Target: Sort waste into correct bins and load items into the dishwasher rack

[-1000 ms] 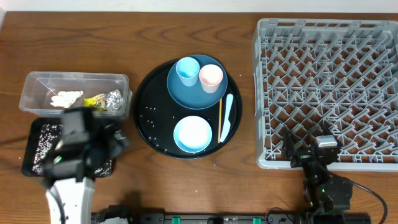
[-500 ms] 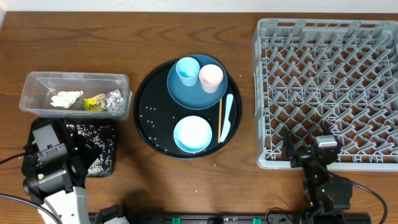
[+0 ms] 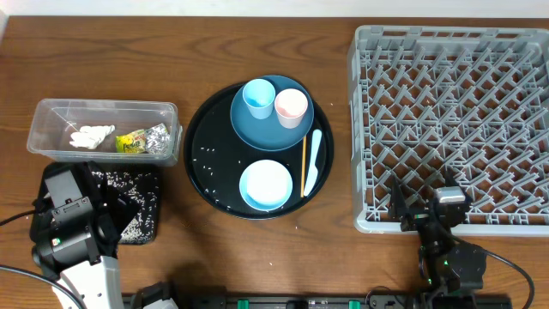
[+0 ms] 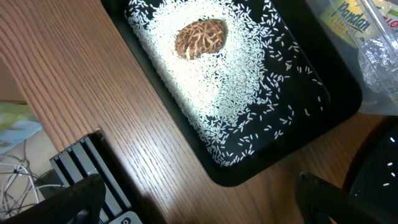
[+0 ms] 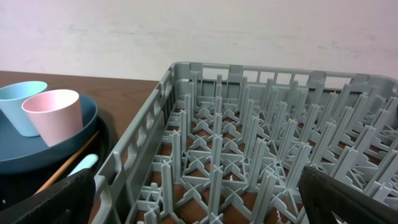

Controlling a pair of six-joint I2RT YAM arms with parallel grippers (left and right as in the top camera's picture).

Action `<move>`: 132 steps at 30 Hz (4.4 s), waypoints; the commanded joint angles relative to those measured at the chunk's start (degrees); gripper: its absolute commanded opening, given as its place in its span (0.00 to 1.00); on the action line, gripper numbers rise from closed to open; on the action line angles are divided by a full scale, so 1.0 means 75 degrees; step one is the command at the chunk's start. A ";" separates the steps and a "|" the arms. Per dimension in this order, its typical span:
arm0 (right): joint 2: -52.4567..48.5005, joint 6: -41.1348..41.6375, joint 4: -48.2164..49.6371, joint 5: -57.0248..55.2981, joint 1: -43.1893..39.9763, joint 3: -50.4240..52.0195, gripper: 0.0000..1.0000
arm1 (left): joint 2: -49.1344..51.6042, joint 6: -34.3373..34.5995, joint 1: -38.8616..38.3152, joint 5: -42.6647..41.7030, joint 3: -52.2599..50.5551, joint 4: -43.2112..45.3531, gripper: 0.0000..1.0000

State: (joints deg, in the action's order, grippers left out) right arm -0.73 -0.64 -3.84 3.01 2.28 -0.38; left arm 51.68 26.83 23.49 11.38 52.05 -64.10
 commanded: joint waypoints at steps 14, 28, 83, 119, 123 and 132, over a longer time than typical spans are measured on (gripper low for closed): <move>-0.0079 0.1297 -0.1515 0.1510 0.0041 -0.0816 0.99 | 0.0041 0.0009 0.0032 0.0175 0.0105 -0.0017 0.98; -0.4363 0.1017 -0.5913 0.2331 0.0050 -0.6729 0.99 | 0.0041 0.0006 0.0032 0.0172 0.0105 -0.0017 0.98; -1.3645 0.3707 -0.5149 -0.0495 0.5753 -0.9349 0.54 | 0.0041 0.0009 0.0032 0.0172 0.0105 -0.0017 0.98; -1.4251 0.5196 -0.5027 -0.0367 0.5802 -0.9355 0.01 | 0.0041 0.0006 0.0032 0.0175 0.0105 -0.0017 0.98; -1.4009 0.5193 -0.5033 -0.0367 0.5703 -0.9495 0.01 | 0.0041 0.0009 0.0032 0.0172 0.0105 -0.0017 0.98; -1.2412 0.4945 -0.5383 -0.0455 0.5528 -1.0005 0.01 | 0.0041 0.0006 0.0032 0.0172 0.0105 -0.0017 0.98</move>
State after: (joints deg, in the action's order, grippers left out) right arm -100.05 37.06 -43.16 0.40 44.40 -72.60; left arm 52.03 26.83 23.49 12.01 52.12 -64.12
